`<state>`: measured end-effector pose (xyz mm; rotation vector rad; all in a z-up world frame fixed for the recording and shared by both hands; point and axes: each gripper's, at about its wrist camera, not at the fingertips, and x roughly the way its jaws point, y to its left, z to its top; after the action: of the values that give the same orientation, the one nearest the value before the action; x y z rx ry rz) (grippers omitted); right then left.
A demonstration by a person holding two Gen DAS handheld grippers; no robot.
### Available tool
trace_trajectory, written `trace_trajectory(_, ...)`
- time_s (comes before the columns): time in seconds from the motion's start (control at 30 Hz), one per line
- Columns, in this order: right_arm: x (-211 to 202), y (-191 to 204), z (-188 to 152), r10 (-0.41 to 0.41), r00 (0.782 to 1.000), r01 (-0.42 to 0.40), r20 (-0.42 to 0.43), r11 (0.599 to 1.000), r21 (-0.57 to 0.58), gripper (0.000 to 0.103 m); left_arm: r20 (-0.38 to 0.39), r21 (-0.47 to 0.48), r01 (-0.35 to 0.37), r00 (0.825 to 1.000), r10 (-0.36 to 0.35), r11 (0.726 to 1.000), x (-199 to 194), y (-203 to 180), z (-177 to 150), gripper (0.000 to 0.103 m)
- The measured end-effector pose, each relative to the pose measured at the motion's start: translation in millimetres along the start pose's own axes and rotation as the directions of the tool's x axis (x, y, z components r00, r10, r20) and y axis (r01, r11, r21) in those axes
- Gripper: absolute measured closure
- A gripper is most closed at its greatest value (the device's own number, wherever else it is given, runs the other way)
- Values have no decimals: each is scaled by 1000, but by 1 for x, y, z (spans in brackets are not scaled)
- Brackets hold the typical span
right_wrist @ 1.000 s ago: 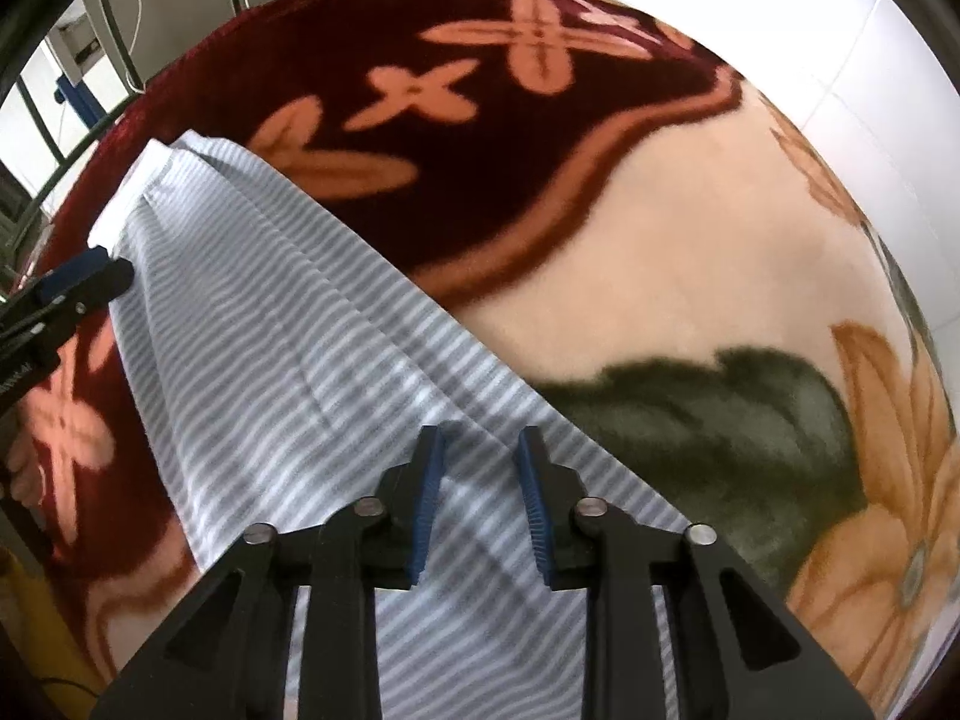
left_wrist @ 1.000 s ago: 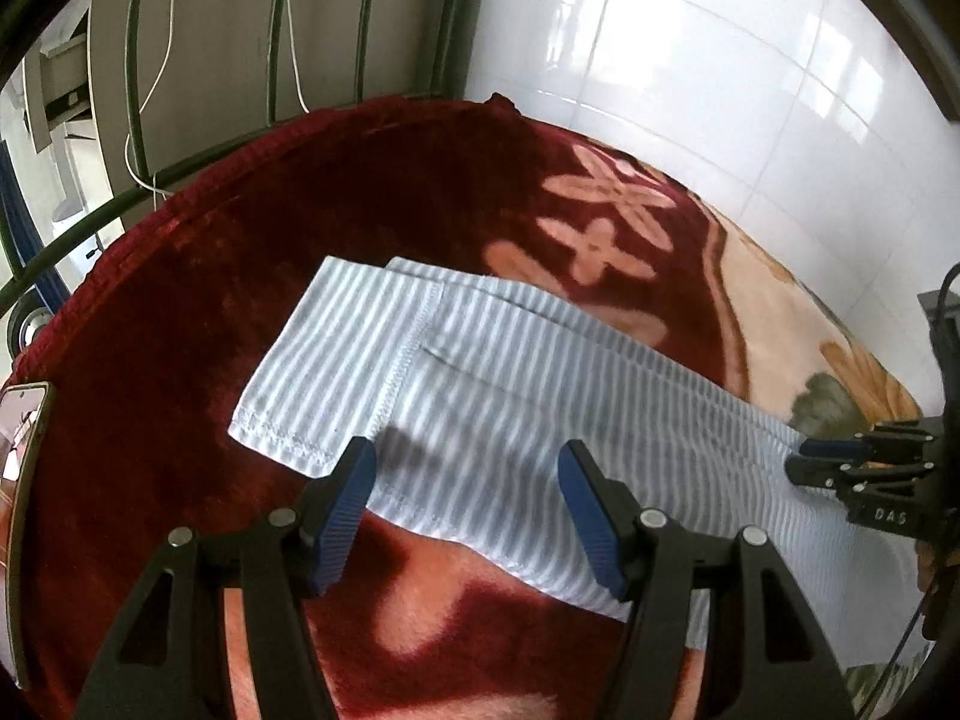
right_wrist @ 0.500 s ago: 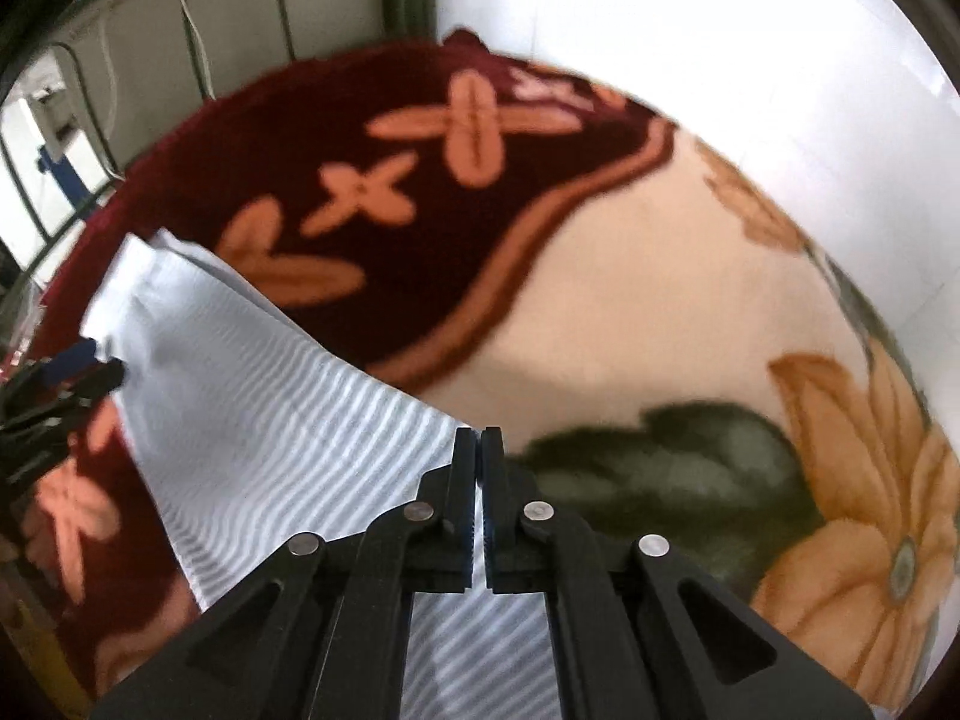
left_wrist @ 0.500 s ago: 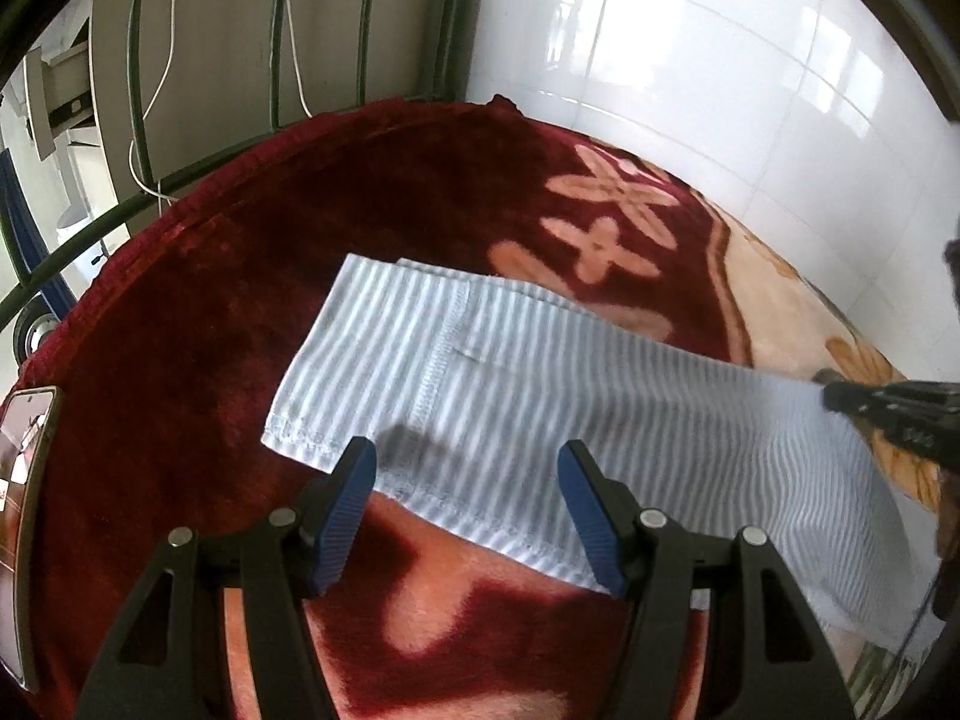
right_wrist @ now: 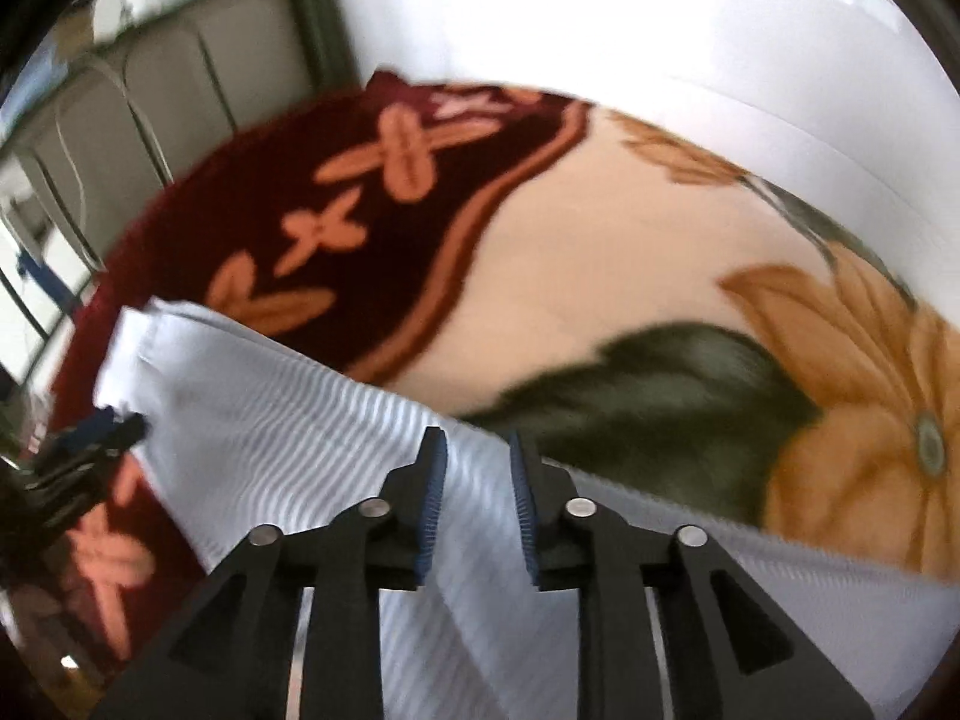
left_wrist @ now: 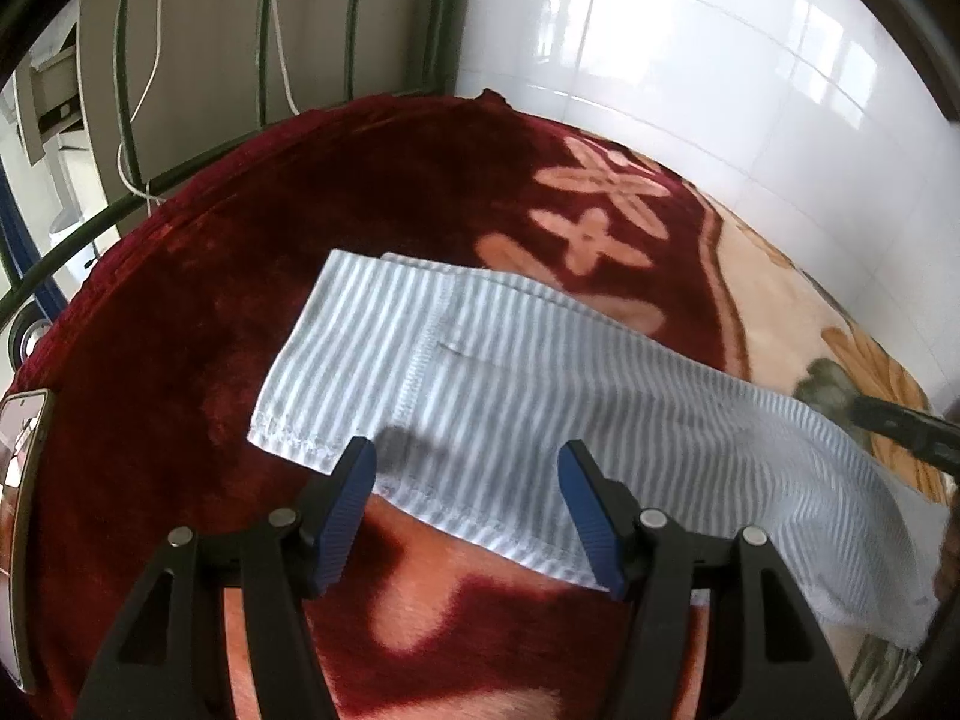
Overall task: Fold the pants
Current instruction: 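Grasp the folded pants edge with the right tool and lift it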
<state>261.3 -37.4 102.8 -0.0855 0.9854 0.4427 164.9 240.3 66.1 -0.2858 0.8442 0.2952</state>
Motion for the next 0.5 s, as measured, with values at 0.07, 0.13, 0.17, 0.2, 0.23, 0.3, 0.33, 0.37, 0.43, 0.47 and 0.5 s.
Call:
trace_trajectory(0.07,-18,-15,-16,-22,1000,22,-2,1000,19,77,4,20,4,1000,-4,1000,-2,-5,-1,37)
trace_trajectory(0.13,-31,-33,-29,-56,998,56,-13,998,29,77,5,48,24,1000,-24,999,-5,-12,-3,37)
trace_trajectory(0.17,-36,-41,-33,-70,997,71,-19,997,36,76,6,66,35,999,-35,997,-8,-16,-4,37)
trace_trajectory(0.2,-43,-55,-39,-95,995,97,-28,994,55,76,9,83,41,999,-42,996,-10,-20,-5,37)
trace_trajectory(0.23,-47,-67,-45,-109,993,112,-36,991,68,76,10,103,55,998,-56,993,-14,-26,-6,37)
trace_trajectory(0.3,-56,-92,-54,-135,989,139,-58,986,91,76,10,124,70,997,-71,990,-20,-34,-5,37)
trace_trajectory(0.33,-59,-101,-57,-147,987,153,-66,984,96,76,10,127,75,997,-77,989,-23,-40,-5,37)
trace_trajectory(0.37,-62,-112,-60,-165,984,172,-69,980,102,76,6,128,91,996,-92,988,-25,-46,-3,37)
trace_trajectory(0.43,-67,-133,-66,-185,980,194,-78,974,120,74,-15,126,138,990,-137,982,-27,-59,1,37)
trace_trajectory(0.47,-67,-145,-68,-179,980,189,-89,973,132,69,-24,132,155,988,-154,979,-28,-69,3,37)
trace_trajectory(0.5,-67,-154,-70,-168,981,180,-100,974,137,67,-28,146,164,987,-161,976,-28,-79,4,37)
